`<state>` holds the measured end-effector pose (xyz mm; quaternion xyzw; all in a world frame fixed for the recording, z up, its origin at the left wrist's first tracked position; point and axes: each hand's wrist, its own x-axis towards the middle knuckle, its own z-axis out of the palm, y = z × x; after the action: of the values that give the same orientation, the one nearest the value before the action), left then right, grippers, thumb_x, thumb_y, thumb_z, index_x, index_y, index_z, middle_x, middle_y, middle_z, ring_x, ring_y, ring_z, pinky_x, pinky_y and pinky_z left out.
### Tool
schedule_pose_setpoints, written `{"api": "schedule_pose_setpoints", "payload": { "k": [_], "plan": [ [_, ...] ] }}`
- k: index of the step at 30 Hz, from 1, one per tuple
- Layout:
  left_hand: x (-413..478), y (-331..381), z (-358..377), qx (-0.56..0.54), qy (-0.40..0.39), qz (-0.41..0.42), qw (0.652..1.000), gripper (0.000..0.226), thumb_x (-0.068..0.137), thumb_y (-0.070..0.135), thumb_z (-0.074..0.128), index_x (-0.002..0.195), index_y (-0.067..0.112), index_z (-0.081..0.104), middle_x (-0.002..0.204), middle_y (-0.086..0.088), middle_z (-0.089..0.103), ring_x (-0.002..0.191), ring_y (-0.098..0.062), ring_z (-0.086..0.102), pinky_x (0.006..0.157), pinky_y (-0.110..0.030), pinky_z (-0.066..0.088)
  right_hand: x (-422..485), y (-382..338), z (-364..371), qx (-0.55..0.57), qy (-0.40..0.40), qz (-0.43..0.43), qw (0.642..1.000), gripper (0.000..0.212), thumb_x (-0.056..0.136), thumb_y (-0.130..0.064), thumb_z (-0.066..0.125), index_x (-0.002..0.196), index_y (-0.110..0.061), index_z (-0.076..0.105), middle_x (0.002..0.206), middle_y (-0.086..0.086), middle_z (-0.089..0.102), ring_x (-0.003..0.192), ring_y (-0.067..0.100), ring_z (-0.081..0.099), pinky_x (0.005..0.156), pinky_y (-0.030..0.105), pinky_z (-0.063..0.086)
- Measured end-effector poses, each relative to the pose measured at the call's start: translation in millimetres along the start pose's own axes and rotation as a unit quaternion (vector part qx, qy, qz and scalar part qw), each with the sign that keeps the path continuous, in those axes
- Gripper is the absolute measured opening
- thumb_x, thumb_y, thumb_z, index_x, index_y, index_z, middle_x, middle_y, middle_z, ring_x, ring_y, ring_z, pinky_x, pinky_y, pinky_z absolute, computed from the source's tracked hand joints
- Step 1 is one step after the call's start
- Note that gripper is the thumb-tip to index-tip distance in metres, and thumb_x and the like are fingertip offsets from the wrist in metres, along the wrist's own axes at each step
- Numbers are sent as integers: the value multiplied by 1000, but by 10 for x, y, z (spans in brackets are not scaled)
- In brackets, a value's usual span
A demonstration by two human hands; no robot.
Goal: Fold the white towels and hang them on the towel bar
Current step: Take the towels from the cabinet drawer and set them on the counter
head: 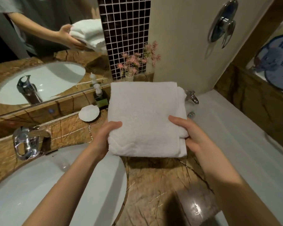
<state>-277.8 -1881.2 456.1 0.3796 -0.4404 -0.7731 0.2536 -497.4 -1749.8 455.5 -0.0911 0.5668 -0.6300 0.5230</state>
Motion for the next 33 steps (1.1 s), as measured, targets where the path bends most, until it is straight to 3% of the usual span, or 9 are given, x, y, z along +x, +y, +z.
{"api": "schedule_pose_setpoints", "payload": {
  "k": [2, 5, 10, 13, 16, 18, 22, 30, 33],
  "plan": [
    [88, -114, -25, 2, 7, -7, 1000, 27, 58, 20, 62, 83, 11, 61, 63, 2, 71, 58, -10, 68, 47, -17, 49, 95, 132, -63, -3, -1, 1, 1000, 77, 47, -25, 90, 118, -13, 64, 108, 5, 73, 97, 20, 70, 68, 28, 57],
    [212, -290, -69, 18, 2, -22, 1000, 28, 60, 18, 59, 87, 10, 58, 61, 4, 70, 57, -8, 67, 46, -17, 49, 212, 329, -164, -11, -12, -5, 1000, 81, 51, -30, 91, 125, -15, 60, 115, 5, 70, 104, 21, 68, 74, 28, 57],
    [396, -536, -117, 39, 9, -41, 998, 26, 58, 18, 58, 84, 14, 56, 56, 9, 67, 52, -5, 65, 44, -14, 46, 351, 588, -295, 6, -38, 2, 999, 54, 59, -25, 88, 109, -22, 70, 118, 7, 68, 109, 24, 65, 89, 37, 54],
    [502, -607, -171, 73, 17, -73, 995, 46, 43, 30, 67, 85, 17, 57, 59, 8, 67, 59, -12, 65, 50, -20, 47, 396, 673, -314, 5, -30, 7, 1000, 62, 66, -22, 83, 123, -14, 60, 120, 8, 68, 110, 24, 64, 88, 36, 55],
    [603, -663, -213, 86, 16, -105, 991, 56, 37, 39, 66, 88, 17, 59, 65, 2, 66, 68, -20, 62, 63, -29, 43, 426, 728, -326, -8, -7, -6, 1000, 65, 65, -23, 81, 125, -12, 58, 118, 7, 69, 108, 23, 65, 86, 35, 56],
    [645, -715, -216, 84, 19, -119, 989, 46, 42, 34, 67, 84, 18, 60, 61, 4, 67, 63, -18, 63, 61, -27, 44, 447, 761, -334, -20, 13, -20, 1000, 65, 64, -25, 82, 124, -12, 60, 118, 7, 69, 107, 23, 66, 89, 38, 55],
    [688, -803, -187, 60, 8, -105, 993, 23, 59, 22, 60, 80, 16, 59, 58, 6, 68, 53, -9, 65, 44, -16, 46, 505, 812, -366, -32, 38, -30, 998, 71, 60, -27, 86, 125, -14, 59, 118, 4, 69, 109, 23, 65, 97, 44, 50],
    [768, -756, -151, 82, 21, -126, 988, 54, 55, 27, 60, 108, 14, 57, 70, 3, 68, 56, -12, 66, 41, -18, 45, 599, 857, -373, -30, 42, -28, 998, 68, 63, -28, 87, 125, -18, 60, 118, 2, 69, 108, 23, 66, 98, 47, 49],
    [780, -782, -157, 82, 23, -121, 989, 54, 56, 27, 60, 109, 15, 56, 67, 5, 68, 55, -11, 66, 41, -18, 45, 606, 869, -384, -32, 47, -24, 998, 71, 62, -31, 87, 126, -18, 59, 118, 2, 69, 108, 23, 65, 98, 47, 49]
  ]
}}
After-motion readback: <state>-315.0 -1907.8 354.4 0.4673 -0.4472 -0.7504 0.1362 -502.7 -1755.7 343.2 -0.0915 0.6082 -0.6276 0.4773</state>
